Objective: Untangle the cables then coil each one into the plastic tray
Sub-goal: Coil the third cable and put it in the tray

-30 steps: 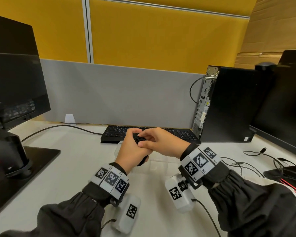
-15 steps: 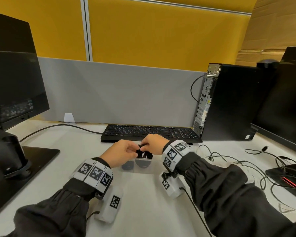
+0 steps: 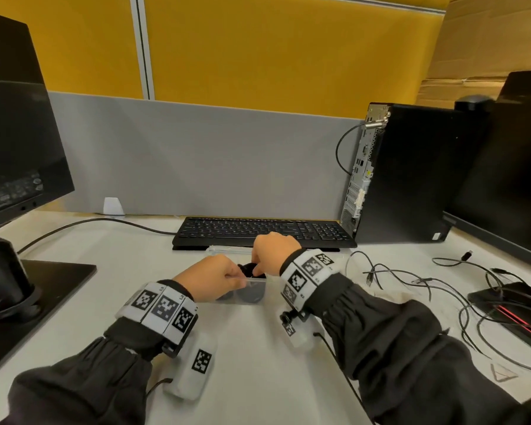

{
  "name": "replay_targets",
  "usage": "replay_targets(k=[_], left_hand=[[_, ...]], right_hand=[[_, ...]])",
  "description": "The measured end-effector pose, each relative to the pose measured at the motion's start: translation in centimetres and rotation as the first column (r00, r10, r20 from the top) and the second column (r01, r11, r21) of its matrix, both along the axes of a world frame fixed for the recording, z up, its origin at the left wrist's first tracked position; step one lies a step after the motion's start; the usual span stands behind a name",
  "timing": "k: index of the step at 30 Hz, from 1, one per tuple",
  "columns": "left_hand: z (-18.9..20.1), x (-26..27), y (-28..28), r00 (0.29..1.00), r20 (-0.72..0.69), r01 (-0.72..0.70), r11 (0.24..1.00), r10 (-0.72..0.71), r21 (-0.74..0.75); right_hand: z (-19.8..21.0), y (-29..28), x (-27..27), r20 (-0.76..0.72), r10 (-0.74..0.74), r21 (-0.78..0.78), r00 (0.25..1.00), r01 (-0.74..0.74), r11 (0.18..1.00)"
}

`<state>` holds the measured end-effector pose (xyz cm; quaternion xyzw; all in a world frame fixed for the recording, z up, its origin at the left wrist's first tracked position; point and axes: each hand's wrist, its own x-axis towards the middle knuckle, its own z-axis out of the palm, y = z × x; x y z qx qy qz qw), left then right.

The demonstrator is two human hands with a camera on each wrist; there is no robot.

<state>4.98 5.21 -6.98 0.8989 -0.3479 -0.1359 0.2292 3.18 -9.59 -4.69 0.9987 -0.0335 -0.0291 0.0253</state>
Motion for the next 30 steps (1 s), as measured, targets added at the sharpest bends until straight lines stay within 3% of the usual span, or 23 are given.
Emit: replay_targets(k=[5, 7, 9, 11, 12, 13, 15, 17, 20, 22, 25, 27, 30], left_hand=[[0.0, -0.1, -0.2, 1.0, -0.011, -0.005, 0.999, 0.005, 0.032], [-0.1, -0.1, -0.2, 1.0, -0.011, -0.009, 1.0, 0.009, 0.027], [-0.1, -0.1, 0.0, 1.0, -0.016, -0.014, 1.0, 0.015, 0.016], [-0.2, -0.1, 0.1, 1.0, -0.017, -0.018, 1.0, 0.019, 0.01], [-0.2, -0.1, 0.1, 1.0, -0.013, -0.021, 1.0, 0.021, 0.009], [-0.2, -0.1, 0.1, 1.0, -0.012, -0.024, 1.0, 0.024, 0.008], [-0.1, -0.2, 0.0, 1.0, -0.009, -0.03, 1.0, 0.03, 0.006], [0.0, -0.3, -0.1, 0.999, -0.006, -0.04, 0.999, 0.04, 0.001], [0.2, -0.8, -0.3, 0.998, -0.006, -0.062, 0.998, 0.062, -0.003], [0.6, -1.5, -0.5, 0.997, 0.009, -0.081, 0.997, 0.081, 0.008], [2.2, -3.4, -1.3, 0.985, 0.135, -0.107, 0.994, 0.11, -0.024], [3.8, -5.3, -2.6, 0.971, 0.221, -0.057, 0.986, 0.091, -0.155], [7.1, -9.0, -5.7, 0.98, 0.193, 0.041, 0.894, 0.051, -0.445]], right_hand=[[-0.7, 0.7, 0.2, -0.006, -0.022, -0.073, 1.0, 0.022, 0.997], [-0.3, -0.5, -0.7, 0.009, 0.029, 0.126, 1.0, -0.03, 0.992], [0.9, -3.3, -2.3, 0.143, -0.007, 0.449, 0.99, -0.058, 0.892], [2.4, -7.6, -4.0, 0.343, -0.224, 0.611, 0.912, -0.035, 0.791], [2.9, -10.1, -4.9, 0.374, -0.312, 0.607, 0.873, 0.024, 0.794], [3.4, -12.4, -5.7, 0.355, -0.348, 0.52, 0.868, 0.126, 0.845], [3.0, -16.3, -7.3, 0.149, -0.366, 0.16, 0.918, 0.343, 0.925], [1.3, -18.7, -8.6, -0.084, -0.43, -0.133, 0.899, 0.418, 0.899], [-1.2, -20.6, -9.7, -0.179, -0.449, -0.208, 0.875, 0.413, 0.887], [-0.6, -20.6, -10.2, -0.151, -0.454, -0.126, 0.878, 0.439, 0.89], [2.9, -19.5, -12.0, 0.035, -0.406, 0.243, 0.913, 0.387, 0.89], [6.0, -17.9, -13.9, 0.238, -0.327, 0.463, 0.915, 0.19, 0.866], [9.9, -14.5, -16.7, 0.406, -0.213, 0.587, 0.889, -0.075, 0.806]])
